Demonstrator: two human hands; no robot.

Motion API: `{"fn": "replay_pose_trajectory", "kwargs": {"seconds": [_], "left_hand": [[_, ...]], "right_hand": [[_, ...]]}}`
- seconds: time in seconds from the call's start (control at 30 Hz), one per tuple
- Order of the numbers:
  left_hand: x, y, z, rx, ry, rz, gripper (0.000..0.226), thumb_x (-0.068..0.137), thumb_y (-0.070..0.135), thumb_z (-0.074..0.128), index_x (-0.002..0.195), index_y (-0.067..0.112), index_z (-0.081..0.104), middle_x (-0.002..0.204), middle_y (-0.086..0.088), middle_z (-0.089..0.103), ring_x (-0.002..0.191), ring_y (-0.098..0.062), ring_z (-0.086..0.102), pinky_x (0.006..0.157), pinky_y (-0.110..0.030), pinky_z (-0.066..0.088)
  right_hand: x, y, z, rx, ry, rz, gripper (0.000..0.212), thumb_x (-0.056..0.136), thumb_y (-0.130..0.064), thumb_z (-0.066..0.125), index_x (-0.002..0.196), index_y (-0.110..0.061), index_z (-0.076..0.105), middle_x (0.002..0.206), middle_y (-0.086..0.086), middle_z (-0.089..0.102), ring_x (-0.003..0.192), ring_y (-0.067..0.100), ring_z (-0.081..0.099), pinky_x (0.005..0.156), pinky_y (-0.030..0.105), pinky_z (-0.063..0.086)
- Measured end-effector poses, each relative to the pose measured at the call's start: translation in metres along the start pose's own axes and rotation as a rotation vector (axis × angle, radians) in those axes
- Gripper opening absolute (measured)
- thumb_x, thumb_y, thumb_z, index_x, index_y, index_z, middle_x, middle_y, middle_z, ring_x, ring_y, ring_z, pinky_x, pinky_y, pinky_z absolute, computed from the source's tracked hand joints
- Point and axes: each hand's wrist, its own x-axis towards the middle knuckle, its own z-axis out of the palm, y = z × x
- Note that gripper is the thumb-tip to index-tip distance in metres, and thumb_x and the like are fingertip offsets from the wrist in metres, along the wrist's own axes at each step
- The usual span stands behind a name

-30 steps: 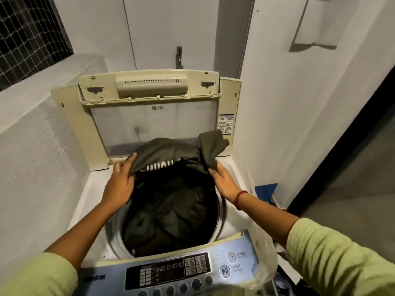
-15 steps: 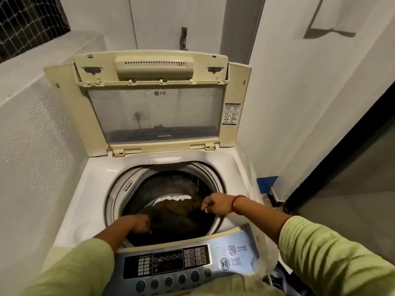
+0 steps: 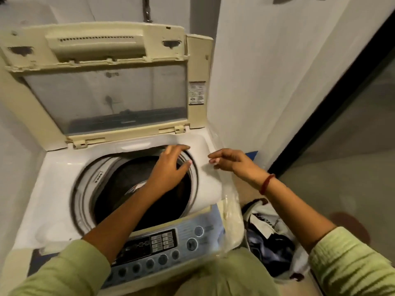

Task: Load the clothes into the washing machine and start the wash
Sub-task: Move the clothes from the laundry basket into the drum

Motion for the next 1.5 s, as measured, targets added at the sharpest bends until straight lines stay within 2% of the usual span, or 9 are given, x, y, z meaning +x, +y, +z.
{"fn": "replay_pose_trajectory", "kwargs": {"seconds": [0.13, 0.43, 0.53, 0.67, 0.83, 1.07, 1.2, 1.37, 1.5], "left_hand": [[0.006, 0.078, 0.057, -0.124, -0.034, 0.120, 0.042, 0.083, 0.033, 0.053, 0.121, 0.017, 0.057, 0.122, -0.005, 0.052, 0.115, -0.016, 0.048, 0.092, -0.013, 0.030], [0.002, 0.131, 0.294, -0.133, -0.558, -0.104, 0.032, 0.091, 0.014, 0.053, 0.123, 0.011, 0.053, 0.129, -0.012, 0.044, 0.118, -0.027, 0.048, 0.095, -0.027, 0.036], [-0.015, 0.097, 0.367, -0.035, -0.672, -0.310, 0.035, 0.093, 0.012, 0.050, 0.127, 0.008, 0.048, 0.135, -0.017, 0.040, 0.120, -0.034, 0.048, 0.099, -0.034, 0.040], [-0.031, 0.044, 0.462, 0.088, -0.793, -0.399, 0.044, 0.091, 0.010, 0.051, 0.134, 0.006, 0.041, 0.140, -0.019, 0.036, 0.123, -0.035, 0.045, 0.102, -0.037, 0.041], [-0.053, -0.017, 0.559, 0.183, -0.954, -0.482, 0.067, 0.091, 0.016, 0.055, 0.147, 0.008, 0.019, 0.149, -0.019, 0.021, 0.133, -0.036, 0.035, 0.109, -0.038, 0.034], [-0.072, -0.073, 0.648, 0.203, -0.918, -0.507, 0.061, 0.090, 0.011, 0.055, 0.144, 0.010, 0.026, 0.153, -0.015, 0.017, 0.137, -0.035, 0.031, 0.113, -0.039, 0.031], [-0.071, -0.087, 0.667, 0.197, -0.870, -0.514, 0.061, 0.087, 0.009, 0.059, 0.141, 0.008, 0.031, 0.151, -0.015, 0.021, 0.135, -0.033, 0.034, 0.111, -0.038, 0.033], [-0.067, -0.080, 0.654, 0.103, -0.790, -0.611, 0.072, 0.080, 0.011, 0.068, 0.141, 0.006, 0.030, 0.149, -0.017, 0.024, 0.136, -0.033, 0.033, 0.110, -0.037, 0.034], [-0.046, -0.050, 0.627, -0.271, -0.526, -1.106, 0.065, 0.079, 0.010, 0.071, 0.135, 0.002, 0.039, 0.125, -0.007, 0.050, 0.123, -0.030, 0.049, 0.091, -0.028, 0.043]], "right_hand": [[-0.047, 0.030, -0.067, 0.133, 0.276, 0.049, 0.020, 0.094, -0.007, 0.049, 0.100, -0.017, 0.065, 0.093, 0.001, 0.068, 0.082, 0.008, 0.065, 0.076, 0.016, 0.051], [-0.128, 0.193, -0.168, 0.213, 0.610, 0.445, 0.024, 0.095, -0.002, 0.045, 0.082, -0.013, 0.062, 0.073, 0.004, 0.061, 0.056, 0.000, 0.058, 0.061, 0.015, 0.048], [-0.141, 0.265, -0.181, 0.202, 0.603, 0.579, 0.024, 0.096, 0.000, 0.044, 0.080, -0.007, 0.061, 0.058, -0.003, 0.060, 0.052, 0.002, 0.055, 0.055, 0.015, 0.046], [-0.149, 0.390, -0.186, 0.135, 0.535, 0.742, 0.020, 0.092, 0.003, 0.047, 0.089, -0.001, 0.066, 0.090, 0.011, 0.063, 0.085, 0.022, 0.058, 0.084, 0.033, 0.048], [-0.155, 0.532, -0.158, 0.024, 0.353, 1.022, 0.023, 0.092, -0.007, 0.052, 0.114, -0.005, 0.061, 0.117, 0.018, 0.062, 0.108, 0.034, 0.057, 0.085, 0.031, 0.044], [-0.124, 0.660, -0.127, -0.466, 0.054, 1.052, 0.082, 0.079, -0.038, 0.070, 0.146, -0.023, 0.025, 0.152, 0.013, 0.020, 0.137, 0.037, 0.027, 0.109, 0.049, 0.031], [-0.104, 0.691, -0.117, -0.757, 0.013, 0.950, 0.041, 0.091, -0.027, 0.049, 0.131, -0.021, 0.049, 0.148, 0.013, 0.030, 0.137, 0.033, 0.025, 0.115, 0.050, 0.016], [-0.110, 0.676, -0.124, -0.072, 0.437, 0.856, 0.015, 0.091, -0.013, 0.049, 0.099, -0.002, 0.056, 0.108, 0.026, 0.060, 0.100, 0.032, 0.056, 0.090, 0.040, 0.041], [-0.130, 0.622, -0.136, 0.533, 0.660, 0.810, 0.015, 0.078, -0.018, 0.056, 0.086, -0.005, 0.055, 0.087, 0.008, 0.053, 0.086, 0.022, 0.048, 0.081, 0.036, 0.039]]}}
